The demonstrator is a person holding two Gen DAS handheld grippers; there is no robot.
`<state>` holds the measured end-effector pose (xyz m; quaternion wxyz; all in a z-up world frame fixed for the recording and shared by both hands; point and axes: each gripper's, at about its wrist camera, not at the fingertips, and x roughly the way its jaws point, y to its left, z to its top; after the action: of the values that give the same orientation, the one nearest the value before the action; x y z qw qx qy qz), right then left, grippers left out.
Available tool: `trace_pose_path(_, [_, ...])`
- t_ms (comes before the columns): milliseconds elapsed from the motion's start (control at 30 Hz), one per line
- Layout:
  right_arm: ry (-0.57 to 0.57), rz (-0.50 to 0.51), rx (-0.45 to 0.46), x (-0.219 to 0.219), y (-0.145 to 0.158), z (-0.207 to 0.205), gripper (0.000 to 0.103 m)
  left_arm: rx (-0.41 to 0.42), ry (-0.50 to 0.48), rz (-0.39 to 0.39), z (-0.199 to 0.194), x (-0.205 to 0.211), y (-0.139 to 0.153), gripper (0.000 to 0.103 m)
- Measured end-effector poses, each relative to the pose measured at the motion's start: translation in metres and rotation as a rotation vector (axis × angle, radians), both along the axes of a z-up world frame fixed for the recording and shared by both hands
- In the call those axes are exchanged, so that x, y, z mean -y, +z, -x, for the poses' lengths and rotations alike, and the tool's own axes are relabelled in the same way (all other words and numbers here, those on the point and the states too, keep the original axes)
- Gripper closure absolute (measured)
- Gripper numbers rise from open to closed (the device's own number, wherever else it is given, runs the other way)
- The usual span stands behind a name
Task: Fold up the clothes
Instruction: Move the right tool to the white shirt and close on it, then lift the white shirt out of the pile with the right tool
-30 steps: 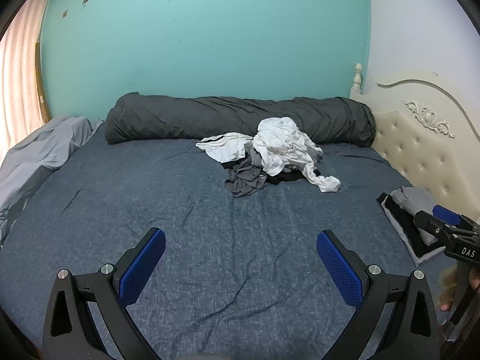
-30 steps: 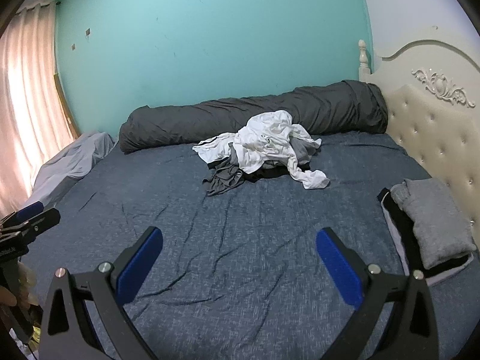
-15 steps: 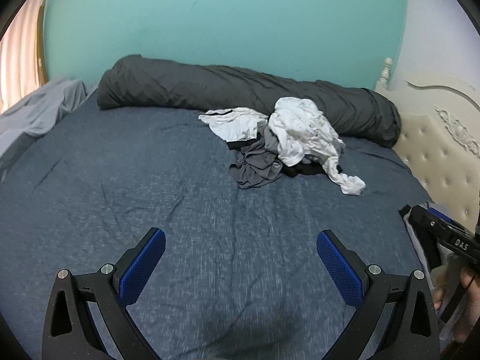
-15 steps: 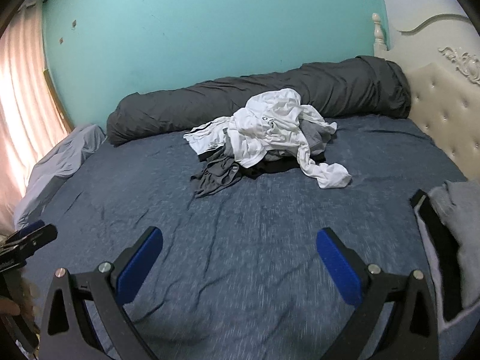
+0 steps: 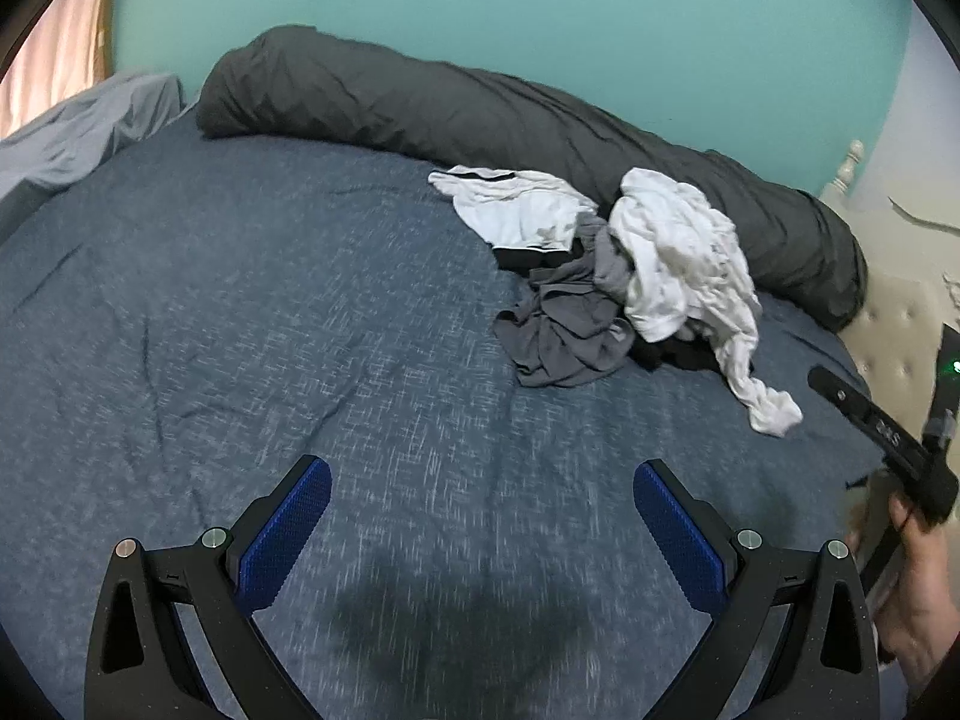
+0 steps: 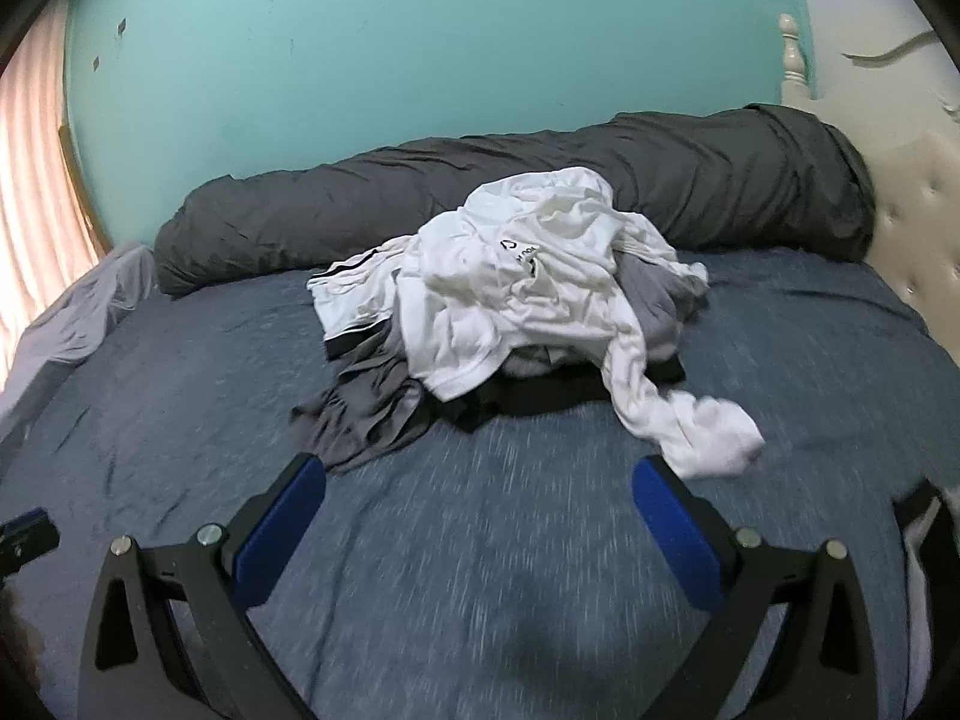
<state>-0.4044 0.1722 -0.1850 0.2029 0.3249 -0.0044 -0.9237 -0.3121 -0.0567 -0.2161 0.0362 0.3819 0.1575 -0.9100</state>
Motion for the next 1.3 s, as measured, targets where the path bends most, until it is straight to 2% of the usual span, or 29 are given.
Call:
trace_pose_path(300, [-0.029, -0.030, -0.010, 0.025, -0.043, 0.098, 0.000, -0.002, 0.020, -0.047, 0.043, 0.014, -0.043, 0.000])
trace_pose_path(400, [-0.021, -0.076, -0.024, 0.038, -0.053, 0.124, 0.001, -0.004, 0.016, -0.054, 0.053, 0.017, -0.054, 0.000])
trace_pose_path(600, [-0.028, -0.130, -0.044, 0.058, -0.066, 0.163, 0.011, -0.010, 0.008, -0.069, 0.065, 0.020, -0.070, 0.000])
trace_pose_path(667, [-0.036, -0.144, -0.044, 0.062, -0.070, 0.174, 0.017, -0.014, 0.001, -0.075, 0.067, 0.020, -0.073, 0.000])
trace_pose_path(733, [-0.040, -0.158, -0.028, 0.065, -0.073, 0.183, 0.036, -0.017, -0.006, -0.071, 0.067, 0.018, -0.074, 0.000])
trace_pose_path(800, [-0.032, -0.167, -0.017, 0.068, -0.075, 0.189, 0.047, -0.020, -0.014, -0.070, 0.065, 0.017, -0.075, 0.000])
trace_pose_path(833, [-0.014, -0.160, -0.008, 0.069, -0.076, 0.191, 0.061, -0.021, -0.018, -0.070, 0.064, 0.016, -0.075, 0.000])
trace_pose_path(933, [0.021, -0.178, -0.010, 0.075, -0.073, 0.195, 0.091, -0.024, -0.029, -0.065, 0.059, 0.015, -0.073, 0.000])
trace_pose_path(967, [0.032, -0.177, -0.018, 0.076, -0.070, 0.194, 0.095, -0.025, -0.032, -0.062, 0.056, 0.016, -0.073, 0.000])
trace_pose_path(1100, [0.063, -0.124, -0.029, 0.065, -0.057, 0.181, 0.097, -0.020, -0.027, -0.059, 0.047, 0.020, -0.068, 0.000])
trace_pose_path(1300, [0.161, -0.082, -0.026, 0.056, -0.035, 0.130, 0.097, -0.005, -0.012, -0.056, 0.019, 0.024, -0.054, 0.000])
